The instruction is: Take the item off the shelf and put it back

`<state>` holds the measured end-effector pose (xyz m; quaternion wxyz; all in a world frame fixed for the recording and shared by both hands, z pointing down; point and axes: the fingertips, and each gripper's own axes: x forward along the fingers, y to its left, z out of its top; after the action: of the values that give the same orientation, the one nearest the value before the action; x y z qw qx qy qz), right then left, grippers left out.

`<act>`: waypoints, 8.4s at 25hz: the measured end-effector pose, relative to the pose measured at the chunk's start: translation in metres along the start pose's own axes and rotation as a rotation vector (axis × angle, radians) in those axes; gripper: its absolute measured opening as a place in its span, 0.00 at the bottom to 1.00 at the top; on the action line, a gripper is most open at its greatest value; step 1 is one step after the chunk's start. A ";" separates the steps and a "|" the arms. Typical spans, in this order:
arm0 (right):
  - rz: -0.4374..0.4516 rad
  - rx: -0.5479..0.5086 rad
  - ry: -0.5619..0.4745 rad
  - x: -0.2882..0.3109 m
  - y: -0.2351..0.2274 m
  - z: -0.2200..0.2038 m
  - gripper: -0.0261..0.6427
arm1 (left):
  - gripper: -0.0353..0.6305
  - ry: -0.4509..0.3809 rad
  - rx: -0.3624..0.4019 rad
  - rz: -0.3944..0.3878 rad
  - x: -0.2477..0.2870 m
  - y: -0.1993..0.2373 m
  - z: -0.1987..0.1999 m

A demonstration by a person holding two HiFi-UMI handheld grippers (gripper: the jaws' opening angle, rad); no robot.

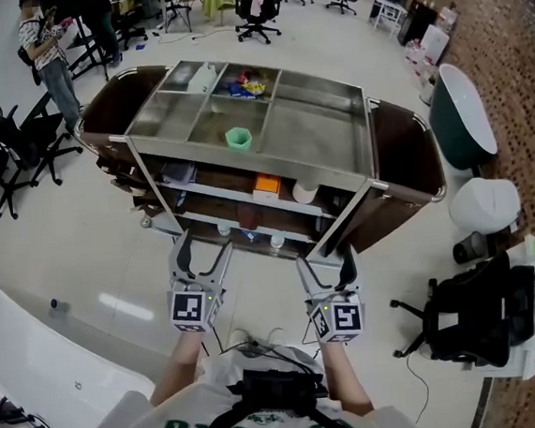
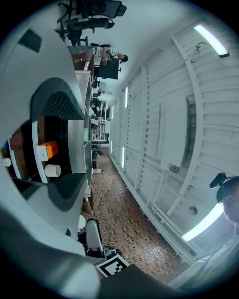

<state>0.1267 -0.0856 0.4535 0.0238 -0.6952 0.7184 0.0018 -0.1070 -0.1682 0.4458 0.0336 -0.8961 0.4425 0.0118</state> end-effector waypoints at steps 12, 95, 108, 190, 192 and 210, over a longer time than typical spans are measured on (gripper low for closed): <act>0.037 -0.004 0.111 0.042 0.035 -0.063 0.77 | 0.56 0.026 0.011 0.027 -0.004 0.028 -0.007; 0.279 0.166 0.359 0.037 0.023 -0.115 0.71 | 0.56 0.078 0.028 0.010 -0.001 -0.004 -0.025; 0.199 0.136 0.243 -0.031 -0.042 0.006 0.71 | 0.56 -0.012 0.039 -0.050 0.009 -0.036 0.013; 0.071 0.228 0.383 0.132 -0.071 -0.366 0.87 | 0.56 0.121 -0.103 -0.016 0.077 0.000 -0.148; 0.085 0.192 0.339 0.115 -0.063 -0.312 0.87 | 0.56 0.109 -0.097 -0.046 0.081 -0.005 -0.119; 0.073 -0.006 -0.039 0.052 -0.023 0.018 0.80 | 0.56 -0.017 -0.054 -0.070 0.029 -0.002 0.018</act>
<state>0.1489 -0.1372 0.4343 0.0358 -0.6685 0.7426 0.0184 -0.0877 -0.1885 0.4261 0.0137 -0.9114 0.4102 0.0302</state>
